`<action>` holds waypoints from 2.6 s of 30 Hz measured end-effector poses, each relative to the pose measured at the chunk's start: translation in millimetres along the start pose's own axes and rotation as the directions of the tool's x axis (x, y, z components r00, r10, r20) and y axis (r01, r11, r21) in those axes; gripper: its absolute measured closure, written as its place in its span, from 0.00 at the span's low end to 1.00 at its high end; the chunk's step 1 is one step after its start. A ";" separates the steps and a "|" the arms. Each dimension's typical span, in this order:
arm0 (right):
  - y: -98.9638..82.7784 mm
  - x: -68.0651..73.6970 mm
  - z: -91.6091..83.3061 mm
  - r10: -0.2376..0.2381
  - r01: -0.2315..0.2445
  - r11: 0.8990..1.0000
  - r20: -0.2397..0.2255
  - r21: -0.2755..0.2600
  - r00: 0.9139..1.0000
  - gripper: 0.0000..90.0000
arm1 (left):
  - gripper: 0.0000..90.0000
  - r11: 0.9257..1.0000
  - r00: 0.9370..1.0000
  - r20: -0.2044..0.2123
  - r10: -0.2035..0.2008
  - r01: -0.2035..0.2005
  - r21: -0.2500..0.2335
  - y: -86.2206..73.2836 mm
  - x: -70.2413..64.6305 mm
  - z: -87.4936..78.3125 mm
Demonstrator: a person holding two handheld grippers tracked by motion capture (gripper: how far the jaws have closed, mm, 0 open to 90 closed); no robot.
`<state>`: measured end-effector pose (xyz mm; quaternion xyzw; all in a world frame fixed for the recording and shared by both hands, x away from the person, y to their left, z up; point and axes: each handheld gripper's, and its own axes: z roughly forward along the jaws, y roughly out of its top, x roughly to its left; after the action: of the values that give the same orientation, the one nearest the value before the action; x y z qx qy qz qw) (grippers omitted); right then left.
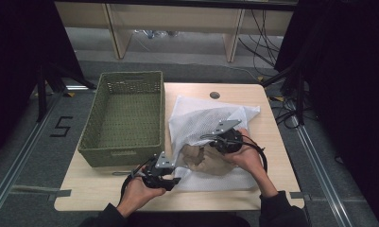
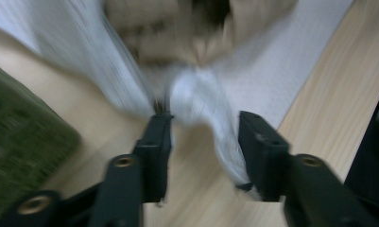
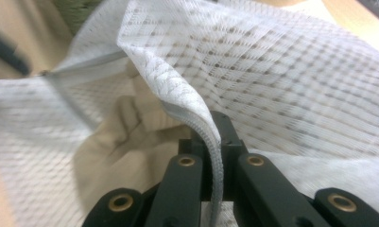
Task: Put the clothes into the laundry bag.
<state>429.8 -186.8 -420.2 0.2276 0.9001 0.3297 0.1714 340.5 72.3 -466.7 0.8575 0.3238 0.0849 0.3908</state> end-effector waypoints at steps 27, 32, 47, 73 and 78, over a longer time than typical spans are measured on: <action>-17.8 7.8 -29.2 0.046 -0.048 0.999 -0.090 -0.013 0.995 1.00 | 0.95 0.994 0.974 -0.218 0.065 -0.083 -0.076 81.7 -1.6 89.7; -32.2 10.1 -25.2 0.053 -0.050 0.998 -0.095 0.035 0.994 1.00 | 0.84 0.997 0.968 -0.247 0.048 -0.060 -0.041 63.8 9.6 106.6; -46.8 13.9 -8.5 0.057 -0.047 0.995 -0.125 0.082 0.991 1.00 | 0.73 1.000 0.995 -0.093 0.019 -0.017 0.018 38.4 -12.8 64.0; -63.5 34.0 10.9 0.040 -0.014 0.986 -0.159 0.163 0.987 1.00 | 0.49 0.997 0.999 -0.031 0.041 -0.040 0.060 16.2 -17.8 59.5; -61.3 32.3 18.4 0.033 -0.012 0.987 -0.128 0.160 0.991 0.99 | 0.44 0.987 0.993 0.041 0.114 -0.118 0.105 14.2 -31.0 66.8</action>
<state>393.0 -202.1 -479.9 0.2288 0.9301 0.2729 0.0899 350.0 5.1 -498.5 0.8959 0.2707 0.0752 0.3440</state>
